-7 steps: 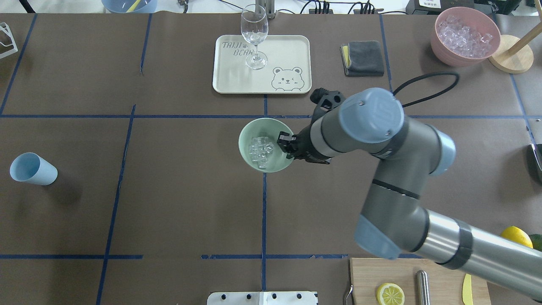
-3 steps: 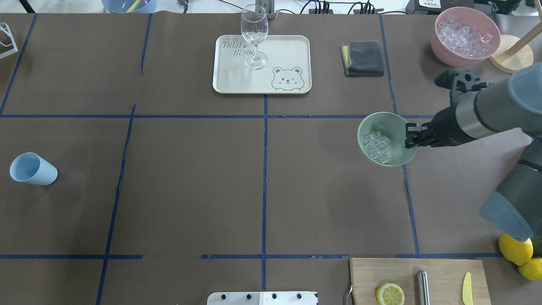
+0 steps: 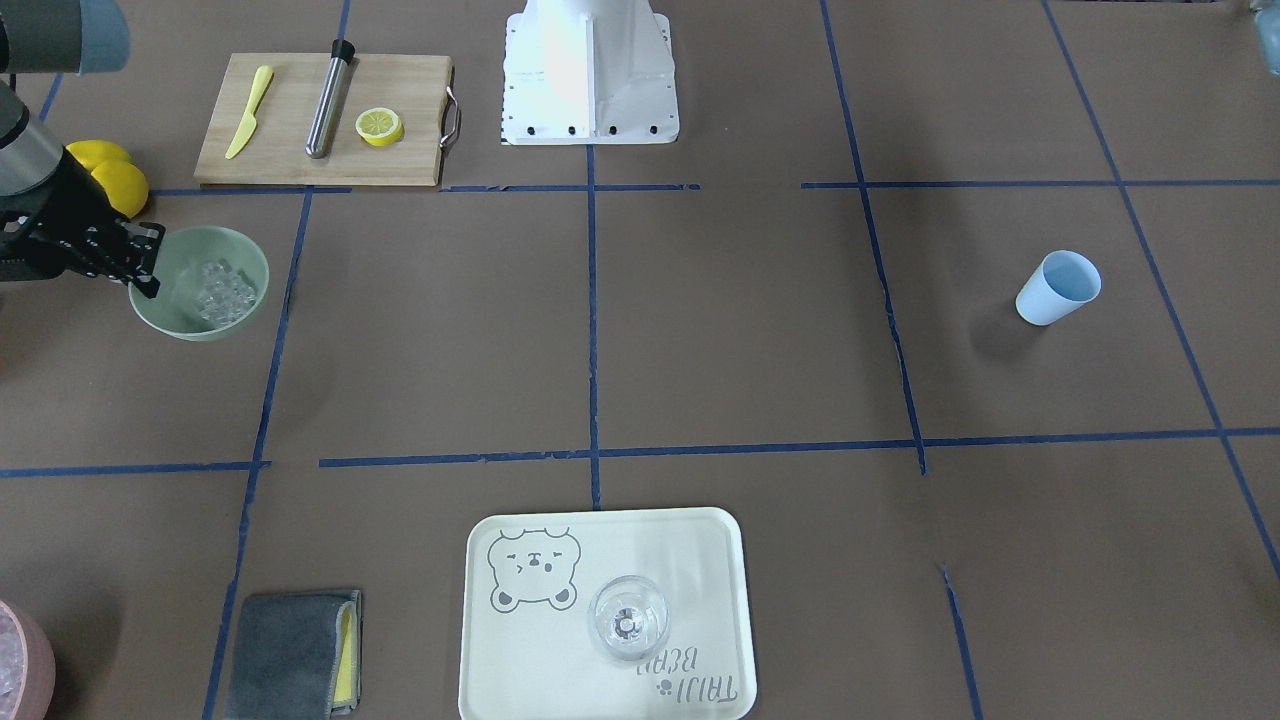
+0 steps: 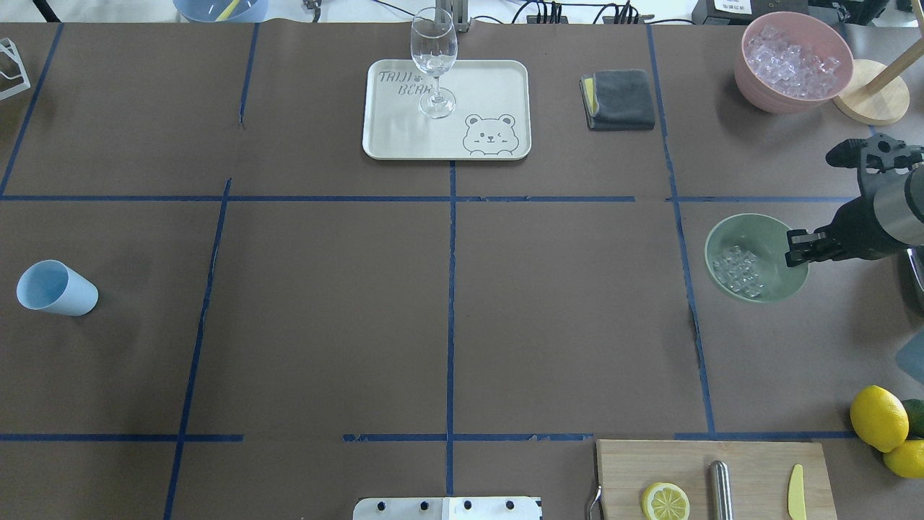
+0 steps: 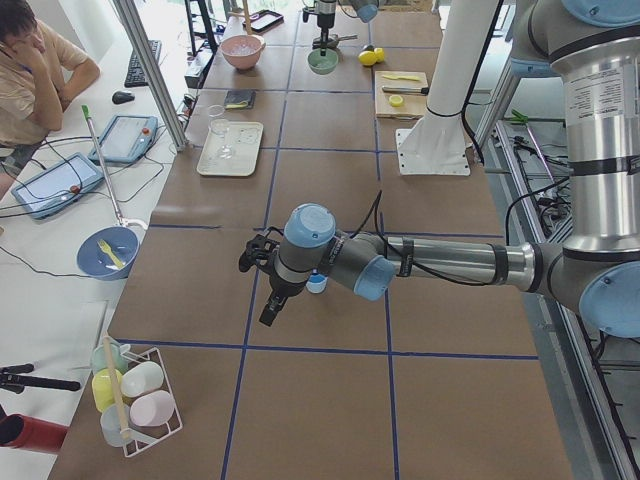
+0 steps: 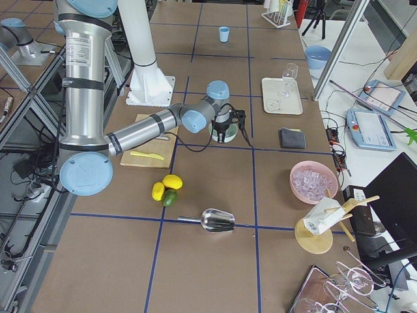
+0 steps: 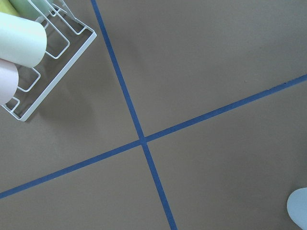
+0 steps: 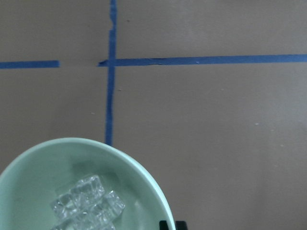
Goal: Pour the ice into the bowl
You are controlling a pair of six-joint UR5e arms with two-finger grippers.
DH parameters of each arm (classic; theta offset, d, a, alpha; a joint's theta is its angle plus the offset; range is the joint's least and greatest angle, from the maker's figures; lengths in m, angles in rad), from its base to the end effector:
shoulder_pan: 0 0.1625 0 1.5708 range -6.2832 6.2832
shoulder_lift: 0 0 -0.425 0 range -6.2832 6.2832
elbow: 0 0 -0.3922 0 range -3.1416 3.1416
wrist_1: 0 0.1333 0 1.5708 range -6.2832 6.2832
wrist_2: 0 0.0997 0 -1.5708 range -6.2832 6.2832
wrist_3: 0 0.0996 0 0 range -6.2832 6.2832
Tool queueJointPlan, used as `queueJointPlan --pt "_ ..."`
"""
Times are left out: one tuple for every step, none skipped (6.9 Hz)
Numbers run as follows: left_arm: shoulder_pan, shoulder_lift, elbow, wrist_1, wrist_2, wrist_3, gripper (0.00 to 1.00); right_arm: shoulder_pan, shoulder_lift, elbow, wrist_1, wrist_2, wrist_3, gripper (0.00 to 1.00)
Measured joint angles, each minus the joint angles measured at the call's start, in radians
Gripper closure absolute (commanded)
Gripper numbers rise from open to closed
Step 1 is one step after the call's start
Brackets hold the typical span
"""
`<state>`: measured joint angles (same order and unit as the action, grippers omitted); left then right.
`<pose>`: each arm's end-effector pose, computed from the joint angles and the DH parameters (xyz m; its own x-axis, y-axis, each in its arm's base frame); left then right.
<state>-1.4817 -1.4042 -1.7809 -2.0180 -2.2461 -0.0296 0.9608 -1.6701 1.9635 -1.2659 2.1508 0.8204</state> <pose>-0.0311 -0.4505 0.5861 0.7532 0.3367 -0.5651 -0.0562 0.8889 0.4547 -0.2005 -0.4243 0.4847 0.6932 -0.0039 0.7208 -0.0493 0.9974 0.0529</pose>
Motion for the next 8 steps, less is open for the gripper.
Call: queueJointPlan --pt "-0.002 -0.006 -0.001 0.002 0.002 0.0 0.0 0.025 -0.012 -0.059 0.05 0.035 -0.042 1.0" --pt "-0.004 -0.008 -0.004 0.002 0.004 0.0 0.0 0.036 -0.013 -0.123 0.127 0.06 -0.044 1.0" --pt "-0.005 -0.009 -0.009 0.002 0.006 -0.001 0.0 0.039 -0.008 -0.174 0.192 0.071 -0.023 1.0" --pt "-0.006 -0.01 -0.014 0.002 0.008 -0.002 0.0 0.04 -0.004 -0.223 0.248 0.075 -0.004 1.0" --pt "-0.007 -0.011 -0.016 0.001 0.009 -0.004 0.0 0.04 0.001 -0.284 0.323 0.078 0.008 1.0" --pt "-0.008 -0.012 -0.018 0.001 0.009 -0.005 0.0 0.04 0.006 -0.329 0.383 0.092 0.013 0.39" --pt "-0.009 -0.014 -0.019 0.001 0.009 -0.006 0.0 0.04 0.009 -0.347 0.41 0.115 0.014 0.02" --pt "-0.009 -0.014 -0.02 0.001 0.009 -0.007 0.0 0.041 0.01 -0.355 0.421 0.131 0.014 0.0"
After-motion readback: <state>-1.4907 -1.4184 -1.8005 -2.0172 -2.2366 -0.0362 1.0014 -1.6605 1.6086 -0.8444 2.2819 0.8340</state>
